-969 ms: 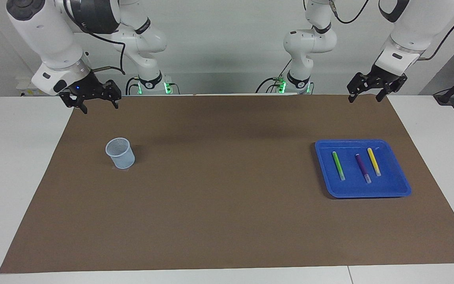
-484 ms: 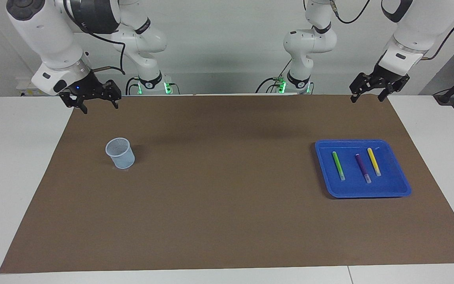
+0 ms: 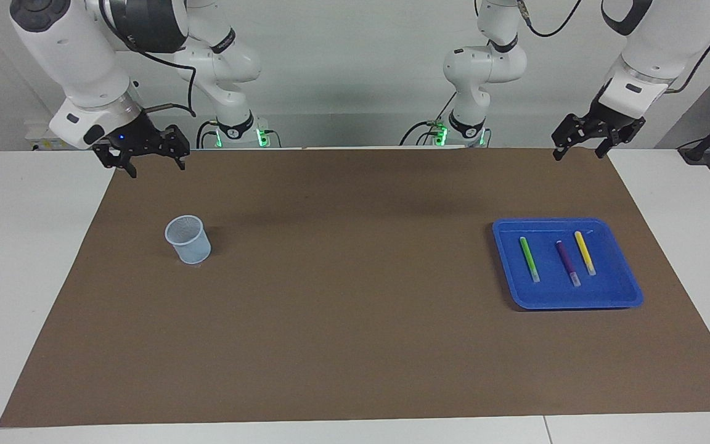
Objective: Transfer and insert pens with both arms
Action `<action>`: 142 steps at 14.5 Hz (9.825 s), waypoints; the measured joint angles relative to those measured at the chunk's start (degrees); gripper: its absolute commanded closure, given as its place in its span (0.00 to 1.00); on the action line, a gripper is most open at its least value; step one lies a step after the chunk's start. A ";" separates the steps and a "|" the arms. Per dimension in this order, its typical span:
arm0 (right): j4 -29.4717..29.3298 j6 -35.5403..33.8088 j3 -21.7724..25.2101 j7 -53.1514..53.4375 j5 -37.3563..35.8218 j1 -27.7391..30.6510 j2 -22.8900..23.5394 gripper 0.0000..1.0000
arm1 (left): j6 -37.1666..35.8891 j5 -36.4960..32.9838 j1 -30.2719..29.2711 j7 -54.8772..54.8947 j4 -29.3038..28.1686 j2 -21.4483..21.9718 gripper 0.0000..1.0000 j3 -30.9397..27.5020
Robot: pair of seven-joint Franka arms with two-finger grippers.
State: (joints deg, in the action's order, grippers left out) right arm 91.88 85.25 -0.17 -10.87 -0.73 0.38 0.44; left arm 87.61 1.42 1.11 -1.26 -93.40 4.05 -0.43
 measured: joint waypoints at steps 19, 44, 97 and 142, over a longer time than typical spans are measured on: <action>0.00 0.00 0.00 0.00 0.00 0.00 0.00 0.00 | 11.31 0.00 -2.15 4.01 -16.25 3.67 0.00 -0.03; 0.00 0.00 0.00 0.00 0.00 0.00 0.00 0.00 | 36.36 0.14 -2.16 5.19 -22.88 -13.34 0.03 0.57; -0.01 -0.03 -0.01 0.00 0.00 -0.02 -0.65 0.00 | 28.24 11.09 -2.13 -8.13 -12.47 -17.10 1.00 1.44; 7.79 55.80 -3.79 63.34 28.77 -37.55 4.90 0.28 | 20.72 43.47 5.16 -84.81 -20.32 4.51 1.00 6.15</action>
State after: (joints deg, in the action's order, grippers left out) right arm 99.67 141.05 -3.95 52.47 28.04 -37.17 5.35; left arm 108.33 44.89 6.27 -86.07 -113.72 8.56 5.72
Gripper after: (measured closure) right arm 0.075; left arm 0.833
